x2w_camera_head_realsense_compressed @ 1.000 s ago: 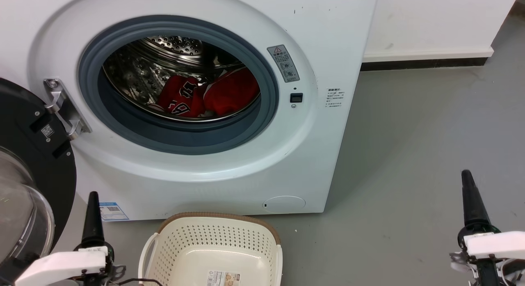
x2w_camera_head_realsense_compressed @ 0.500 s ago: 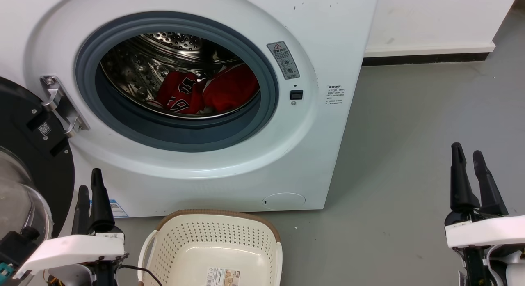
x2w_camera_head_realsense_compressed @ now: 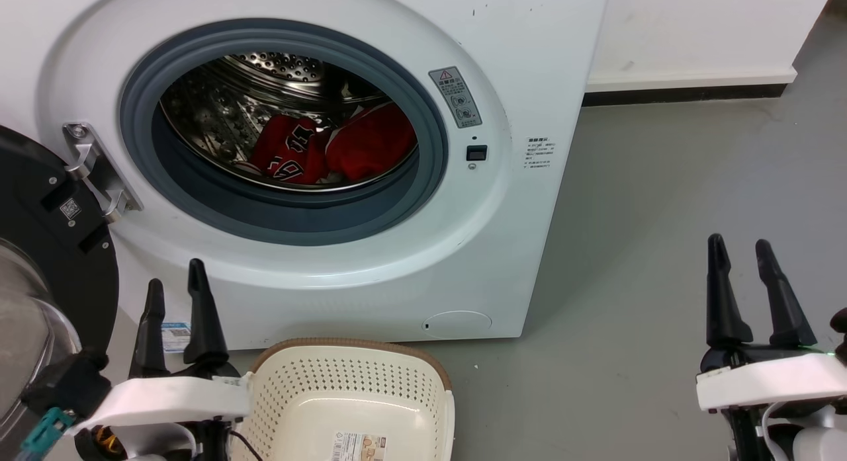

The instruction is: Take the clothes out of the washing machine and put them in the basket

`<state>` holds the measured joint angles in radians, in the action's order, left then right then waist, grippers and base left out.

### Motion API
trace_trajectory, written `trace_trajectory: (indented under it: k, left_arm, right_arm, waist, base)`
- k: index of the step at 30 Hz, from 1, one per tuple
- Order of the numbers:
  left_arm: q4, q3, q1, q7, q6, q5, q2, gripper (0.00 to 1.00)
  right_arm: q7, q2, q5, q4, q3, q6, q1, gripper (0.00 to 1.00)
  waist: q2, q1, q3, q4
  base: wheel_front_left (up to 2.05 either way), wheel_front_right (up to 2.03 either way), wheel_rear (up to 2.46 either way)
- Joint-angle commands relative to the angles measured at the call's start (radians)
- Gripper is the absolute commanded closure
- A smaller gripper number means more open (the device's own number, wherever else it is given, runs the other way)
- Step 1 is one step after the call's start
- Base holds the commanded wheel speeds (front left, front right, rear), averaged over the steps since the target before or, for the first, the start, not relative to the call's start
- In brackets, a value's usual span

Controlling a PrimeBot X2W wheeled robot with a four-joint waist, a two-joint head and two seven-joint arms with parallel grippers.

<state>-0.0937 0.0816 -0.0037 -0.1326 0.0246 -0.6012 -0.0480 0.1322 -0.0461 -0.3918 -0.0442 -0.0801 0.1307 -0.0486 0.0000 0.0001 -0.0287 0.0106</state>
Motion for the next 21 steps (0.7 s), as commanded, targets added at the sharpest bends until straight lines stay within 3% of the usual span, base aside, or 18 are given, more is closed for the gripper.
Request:
trace_trajectory:
  k: [1,21]
  left_arm:
    - [-0.019,-0.006,0.003,-0.007,0.003,0.031,-0.002,0.00]
    - [0.034,-0.121,0.038,-0.058,0.055,0.301,-0.046,0.00]
  right_arm:
    - [0.008,-0.004,0.022,-0.009,0.006,0.000,0.002,0.00]
    - [0.059,-0.005,0.263,0.030,0.027,0.000,0.022,0.00]
  waist:
    - [0.0000,0.0000,0.000,0.000]
    - [0.0000,0.0000,-0.007,0.009]
  base:
    - [0.00,0.00,0.00]
    - [0.00,0.00,0.00]
